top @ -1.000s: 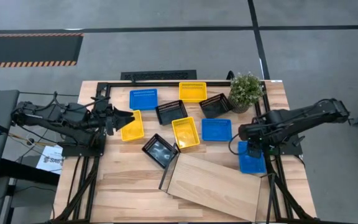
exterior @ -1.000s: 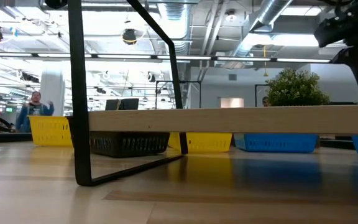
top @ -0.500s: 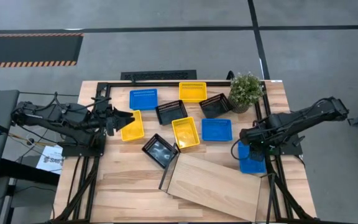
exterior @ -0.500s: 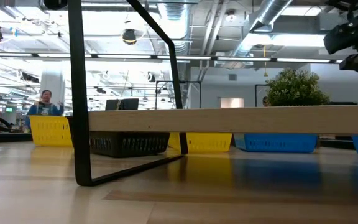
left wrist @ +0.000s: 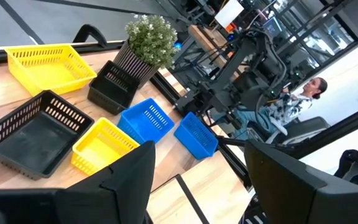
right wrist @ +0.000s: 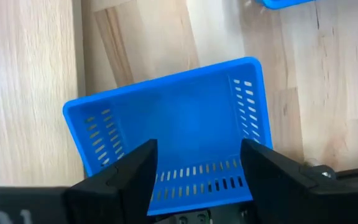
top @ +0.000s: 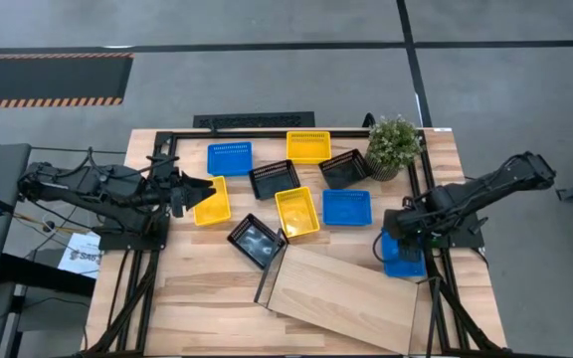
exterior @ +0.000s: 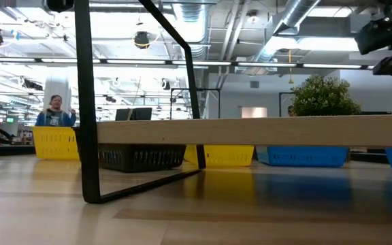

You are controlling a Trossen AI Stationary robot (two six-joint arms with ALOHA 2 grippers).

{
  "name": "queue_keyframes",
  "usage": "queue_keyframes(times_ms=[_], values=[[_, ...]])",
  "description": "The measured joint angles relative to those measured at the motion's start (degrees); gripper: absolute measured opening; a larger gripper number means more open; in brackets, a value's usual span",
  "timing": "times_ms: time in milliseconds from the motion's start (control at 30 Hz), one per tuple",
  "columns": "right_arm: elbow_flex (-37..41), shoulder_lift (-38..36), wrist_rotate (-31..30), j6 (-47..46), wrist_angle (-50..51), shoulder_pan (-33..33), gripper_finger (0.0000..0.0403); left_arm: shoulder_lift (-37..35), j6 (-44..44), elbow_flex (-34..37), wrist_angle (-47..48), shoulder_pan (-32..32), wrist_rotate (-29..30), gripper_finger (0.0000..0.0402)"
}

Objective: Stack baskets on shelf by color
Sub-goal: Put the right blue bin on the shelf

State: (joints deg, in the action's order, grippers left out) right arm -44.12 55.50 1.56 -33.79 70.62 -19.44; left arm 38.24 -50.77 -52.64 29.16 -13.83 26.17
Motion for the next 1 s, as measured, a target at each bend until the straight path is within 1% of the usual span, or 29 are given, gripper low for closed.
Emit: queue_keyframes(times_ms=[300, 433, 533, 667, 767, 900, 1000], values=[[0.61, 0.1, -0.35, -7.45, 1.05, -0.65, 0.0255, 0.0, 0.8, 0.0, 0.23, 0.0, -0.02, 0.0238], [0.61, 0.1, -3.88, -12.86, 0.79, 0.8, 0.0255, 0.0, 1.46, 0.02, 0.23, 0.0, -0.02, 0.0238], [0.63, 0.1, -4.25, -21.05, 1.31, 3.18, 0.0255, 0.0, 2.08, 0.01, 0.26, 0.0, -0.02, 0.0238], [0.63, 0.1, -2.97, -38.7, 1.3, 5.79, 0.0255, 0.02, 2.06, 0.02, 0.95, 0.0, -0.02, 0.0238], [0.63, 0.1, -2.1, -50.23, 0.16, 5.94, 0.0255, 0.0, 2.06, 0.02, 0.95, 0.0, -0.02, 0.0238], [0.63, 0.1, -1.36, -56.7, -1.0, 4.3, 0.0255, 0.0, 2.06, 0.02, 0.95, -0.01, -0.02, 0.0238], [0.63, 0.19, -1.4, -61.67, -3.87, 2.05, 0.0255, 0.0, 2.04, 0.02, 0.95, 0.0, -0.02, 0.0238]])
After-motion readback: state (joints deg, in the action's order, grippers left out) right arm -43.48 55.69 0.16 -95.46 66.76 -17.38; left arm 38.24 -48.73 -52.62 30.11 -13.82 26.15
